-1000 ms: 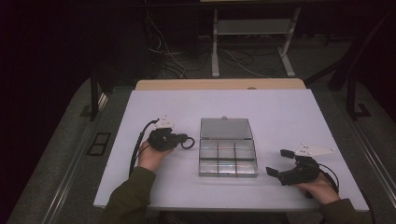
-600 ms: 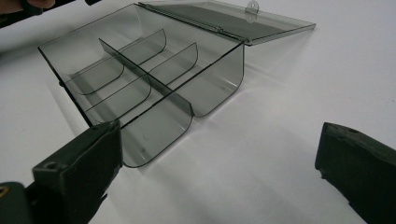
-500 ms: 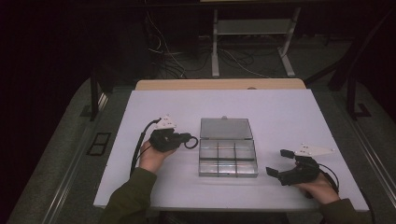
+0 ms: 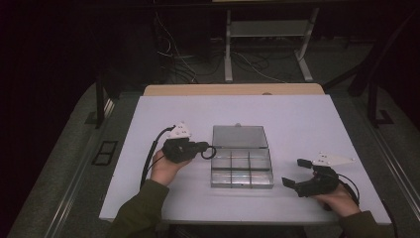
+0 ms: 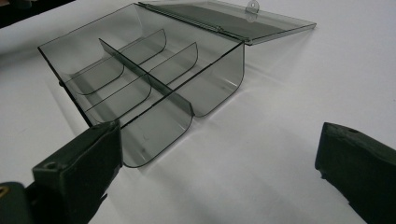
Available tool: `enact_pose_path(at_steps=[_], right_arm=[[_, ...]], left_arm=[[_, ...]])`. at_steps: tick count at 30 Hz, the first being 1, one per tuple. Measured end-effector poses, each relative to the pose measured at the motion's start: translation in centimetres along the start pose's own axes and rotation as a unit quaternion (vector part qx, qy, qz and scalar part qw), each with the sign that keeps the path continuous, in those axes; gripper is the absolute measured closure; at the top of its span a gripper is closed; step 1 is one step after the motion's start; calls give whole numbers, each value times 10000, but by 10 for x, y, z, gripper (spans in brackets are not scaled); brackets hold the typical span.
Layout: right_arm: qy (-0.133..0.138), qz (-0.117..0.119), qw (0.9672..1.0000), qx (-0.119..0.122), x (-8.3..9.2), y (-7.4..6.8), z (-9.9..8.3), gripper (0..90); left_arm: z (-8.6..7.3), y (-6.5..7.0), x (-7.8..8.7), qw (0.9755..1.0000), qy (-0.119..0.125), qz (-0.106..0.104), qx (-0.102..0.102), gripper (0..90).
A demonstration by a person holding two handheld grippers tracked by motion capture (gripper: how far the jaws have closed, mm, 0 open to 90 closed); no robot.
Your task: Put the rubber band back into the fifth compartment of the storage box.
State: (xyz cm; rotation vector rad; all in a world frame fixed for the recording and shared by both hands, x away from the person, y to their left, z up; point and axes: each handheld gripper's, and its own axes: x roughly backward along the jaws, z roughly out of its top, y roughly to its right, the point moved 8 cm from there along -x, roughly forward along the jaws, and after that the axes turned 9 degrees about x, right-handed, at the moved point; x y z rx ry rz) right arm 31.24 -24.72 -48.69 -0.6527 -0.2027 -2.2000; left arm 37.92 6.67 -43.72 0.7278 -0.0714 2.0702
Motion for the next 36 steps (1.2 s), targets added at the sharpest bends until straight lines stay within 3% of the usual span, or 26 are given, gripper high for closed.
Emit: enact_pose_path(at_steps=[20, 36], right_arm=[[2, -1, 10000, -2, 0, 0, 0, 6], [15, -32, 10000, -32, 0, 1, 0, 5]], left_arm=[[6, 39, -14, 9986, -59, -422, -327, 857], [10, 68, -39, 9949, -278, -720, -654, 857]])
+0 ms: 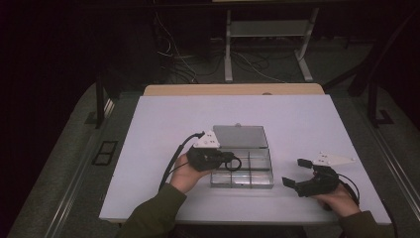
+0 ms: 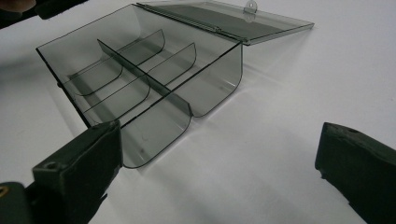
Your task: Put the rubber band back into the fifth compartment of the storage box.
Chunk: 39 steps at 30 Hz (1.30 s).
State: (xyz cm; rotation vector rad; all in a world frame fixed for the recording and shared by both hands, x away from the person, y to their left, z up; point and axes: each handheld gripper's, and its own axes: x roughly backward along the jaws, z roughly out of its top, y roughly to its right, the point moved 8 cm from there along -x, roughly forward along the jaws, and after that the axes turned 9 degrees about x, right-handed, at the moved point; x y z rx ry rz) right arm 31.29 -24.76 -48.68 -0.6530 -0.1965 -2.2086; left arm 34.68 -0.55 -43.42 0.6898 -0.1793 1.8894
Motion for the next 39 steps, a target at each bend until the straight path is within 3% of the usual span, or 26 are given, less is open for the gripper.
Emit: enact_pose_path(at_steps=[9, 26, 39], right_arm=[[4, 15, 10000, -17, 1, 0, 0, 6], [-7, 27, 10000, 18, 1, -1, 0, 6], [-7, 30, 10000, 16, 1, -1, 0, 6]], left_arm=[[8, 4, -13, 10000, 10, -77, -32, 857], [-9, 8, -33, 9991, -360, -186, -99, 857], [-20, 8, -43, 9969, -726, -61, -298, 856]])
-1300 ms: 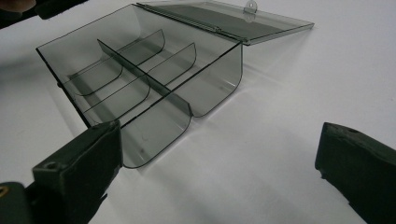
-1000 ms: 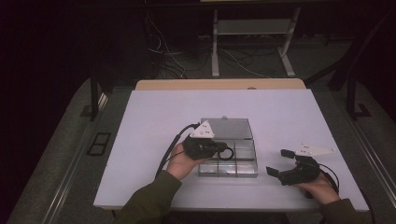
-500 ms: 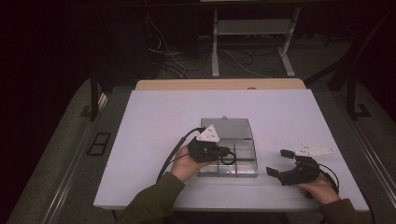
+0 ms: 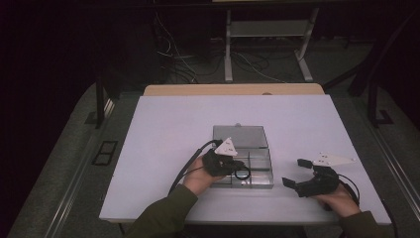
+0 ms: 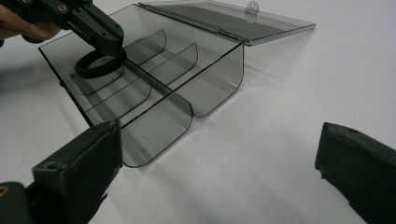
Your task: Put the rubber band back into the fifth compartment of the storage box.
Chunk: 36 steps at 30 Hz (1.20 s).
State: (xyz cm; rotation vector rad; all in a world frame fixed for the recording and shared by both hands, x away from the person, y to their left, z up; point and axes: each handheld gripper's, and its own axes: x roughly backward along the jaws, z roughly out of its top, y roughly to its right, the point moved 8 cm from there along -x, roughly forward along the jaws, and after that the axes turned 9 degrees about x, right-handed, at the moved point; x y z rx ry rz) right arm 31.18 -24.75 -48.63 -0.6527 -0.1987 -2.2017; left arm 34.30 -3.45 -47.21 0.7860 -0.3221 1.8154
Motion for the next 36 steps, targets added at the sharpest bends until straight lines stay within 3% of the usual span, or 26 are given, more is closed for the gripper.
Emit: enact_pose_path(at_steps=[14, 29, 36], right_arm=[[2, -1, 10000, 5, 0, 0, 0, 6], [2, 4, 10000, 5, 0, 0, 0, 6], [14, -2, 10000, -18, -1, 0, 0, 6]], left_arm=[[-9, 1, -7, 9994, -312, 26, -113, 852], [-10, 4, -11, 9994, -328, -43, -104, 831], [-7, 5, -8, 9997, -185, -168, 34, 791]])
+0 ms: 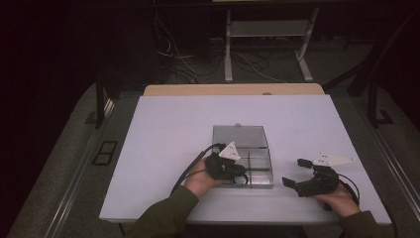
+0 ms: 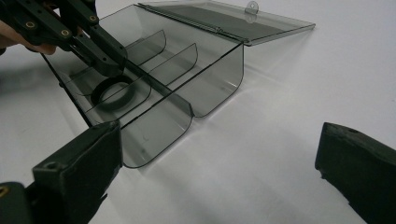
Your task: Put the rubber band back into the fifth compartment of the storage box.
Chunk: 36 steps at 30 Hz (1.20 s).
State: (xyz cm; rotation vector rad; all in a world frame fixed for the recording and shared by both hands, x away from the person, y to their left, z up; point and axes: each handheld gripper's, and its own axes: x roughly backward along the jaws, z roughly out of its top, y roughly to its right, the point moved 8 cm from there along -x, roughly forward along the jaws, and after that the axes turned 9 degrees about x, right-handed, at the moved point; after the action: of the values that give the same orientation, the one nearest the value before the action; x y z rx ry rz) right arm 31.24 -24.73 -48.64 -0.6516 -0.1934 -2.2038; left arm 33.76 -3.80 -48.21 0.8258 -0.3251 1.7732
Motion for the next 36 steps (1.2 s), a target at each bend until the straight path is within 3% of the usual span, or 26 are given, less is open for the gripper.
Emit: enact_pose_path(at_steps=[8, 14, 23, 36], right_arm=[[23, 4, 10000, 11, -1, 1, 1, 5], [19, 3, 10000, 7, 0, 1, 1, 5], [35, -1, 10000, 58, 0, 0, 2, 6], [100, -18, 9999, 108, 2, 2, 5, 6]], left_arm=[[4, 1, 8, 9995, 234, -159, 120, 758], [6, -5, 17, 9982, 482, -172, 303, 667], [6, -19, 34, 9951, 801, -12, 581, 508], [6, -33, 51, 9918, 1049, 256, 680, 455]])
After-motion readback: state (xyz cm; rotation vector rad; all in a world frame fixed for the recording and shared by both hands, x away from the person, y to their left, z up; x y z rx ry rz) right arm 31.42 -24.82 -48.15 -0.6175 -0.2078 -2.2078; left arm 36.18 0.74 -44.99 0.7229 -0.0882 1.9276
